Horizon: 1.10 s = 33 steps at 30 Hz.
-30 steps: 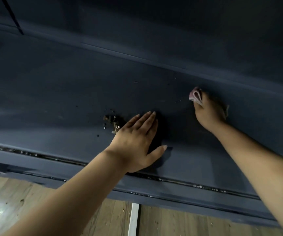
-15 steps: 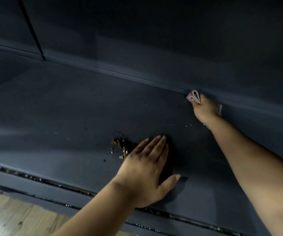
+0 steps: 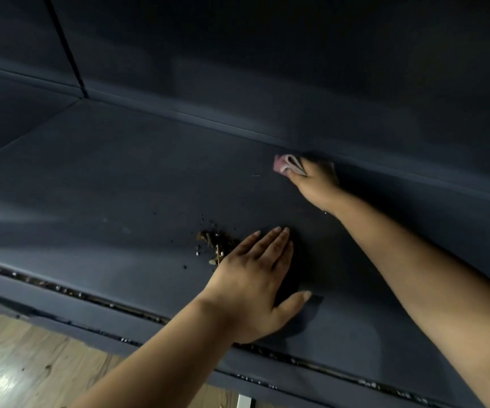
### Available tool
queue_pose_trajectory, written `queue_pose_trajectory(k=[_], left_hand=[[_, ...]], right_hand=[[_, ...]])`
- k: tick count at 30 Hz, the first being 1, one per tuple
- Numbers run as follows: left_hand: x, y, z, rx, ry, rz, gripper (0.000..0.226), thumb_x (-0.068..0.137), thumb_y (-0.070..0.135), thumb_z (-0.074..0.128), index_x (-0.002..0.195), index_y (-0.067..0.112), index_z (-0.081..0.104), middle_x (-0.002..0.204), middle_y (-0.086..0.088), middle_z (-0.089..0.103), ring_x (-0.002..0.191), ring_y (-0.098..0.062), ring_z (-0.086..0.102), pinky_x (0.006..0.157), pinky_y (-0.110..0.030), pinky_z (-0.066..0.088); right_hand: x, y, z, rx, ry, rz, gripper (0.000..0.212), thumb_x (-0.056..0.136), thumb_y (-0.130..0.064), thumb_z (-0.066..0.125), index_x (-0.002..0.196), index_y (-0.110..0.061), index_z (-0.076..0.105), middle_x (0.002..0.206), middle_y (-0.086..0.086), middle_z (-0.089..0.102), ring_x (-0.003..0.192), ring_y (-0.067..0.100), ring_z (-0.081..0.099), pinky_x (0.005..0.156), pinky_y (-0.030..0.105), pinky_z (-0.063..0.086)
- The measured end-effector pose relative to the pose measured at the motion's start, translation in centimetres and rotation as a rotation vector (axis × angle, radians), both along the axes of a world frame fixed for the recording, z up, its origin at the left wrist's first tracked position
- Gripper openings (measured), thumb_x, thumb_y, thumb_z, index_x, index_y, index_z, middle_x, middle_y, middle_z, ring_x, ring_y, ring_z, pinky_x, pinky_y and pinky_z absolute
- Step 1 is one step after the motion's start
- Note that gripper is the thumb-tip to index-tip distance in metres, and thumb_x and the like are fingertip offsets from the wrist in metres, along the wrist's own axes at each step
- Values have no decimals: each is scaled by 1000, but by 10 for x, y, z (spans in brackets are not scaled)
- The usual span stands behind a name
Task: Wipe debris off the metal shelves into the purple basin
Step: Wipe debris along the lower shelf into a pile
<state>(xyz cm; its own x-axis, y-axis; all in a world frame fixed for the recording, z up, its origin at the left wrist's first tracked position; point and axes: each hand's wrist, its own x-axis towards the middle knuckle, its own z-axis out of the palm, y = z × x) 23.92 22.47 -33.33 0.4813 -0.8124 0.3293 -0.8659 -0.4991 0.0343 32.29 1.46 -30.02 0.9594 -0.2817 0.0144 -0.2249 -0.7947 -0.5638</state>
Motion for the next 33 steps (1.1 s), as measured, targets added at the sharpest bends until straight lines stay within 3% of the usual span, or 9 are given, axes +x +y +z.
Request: queue_pose_trajectory(k=[5, 12, 15, 18, 22, 25, 29, 33], left_hand=[[-8, 6, 12, -118, -10, -12, 66, 97, 47, 29, 120, -5, 62, 134, -23, 53, 122, -32, 55, 106, -42, 39], [-19, 23, 20, -177, -113, -40, 58, 102, 34, 25, 116, -6, 64, 126, -25, 59, 117, -37, 57, 104, -44, 41], [-15, 48, 24, -139, -97, 14, 59, 102, 35, 24, 119, -7, 62, 129, -25, 56, 121, -37, 54, 108, -43, 32], [1, 92, 22, -61, -69, 130, 65, 101, 40, 21, 122, -8, 60, 133, -24, 53, 125, -37, 51, 113, -39, 24], [24, 146, 10, 80, 36, 302, 75, 100, 48, 16, 127, -10, 54, 137, -25, 49, 129, -34, 45, 115, -28, 8], [27, 155, 1, 86, 80, 348, 73, 98, 49, 19, 131, -9, 51, 140, -23, 46, 133, -31, 40, 115, -26, 5], [29, 152, -1, 44, 75, 342, 72, 97, 48, 20, 130, -9, 51, 139, -23, 47, 133, -31, 40, 114, -27, 6], [29, 152, -1, 40, 88, 342, 75, 98, 49, 16, 129, -9, 52, 138, -23, 48, 132, -33, 42, 113, -32, 15]], right_hand=[[-47, 18, -10, 145, -27, 111, 34, 92, -30, 52, 125, -22, 59, 129, -1, 59, 121, 17, 52, 106, 39, 39], [-97, 54, -10, 312, -86, 210, 35, 85, -30, 54, 115, -14, 64, 119, -3, 65, 114, 10, 59, 104, 33, 42], [-106, 44, 6, 289, -186, 76, 35, 89, -30, 54, 117, -11, 62, 121, -4, 64, 115, 11, 58, 106, 37, 41], [-126, 11, 20, 172, -221, -149, 30, 95, -24, 51, 121, -14, 58, 123, -4, 61, 117, 14, 56, 103, 29, 40], [-148, -13, 6, -59, -58, -443, 30, 97, -29, 45, 121, -13, 53, 123, 16, 59, 117, 35, 52, 97, 37, 34], [-143, 15, 2, -147, 5, -484, 31, 99, -22, 42, 122, -4, 53, 125, 22, 55, 118, 36, 48, 91, 32, 28], [-122, 82, 6, -230, 11, -430, 31, 98, -26, 42, 124, -12, 52, 131, 14, 53, 122, 30, 47, 94, 30, 25], [-100, 153, 5, -64, -32, -321, 29, 98, -24, 43, 124, -15, 52, 127, 8, 56, 118, 27, 50, 94, 29, 34]])
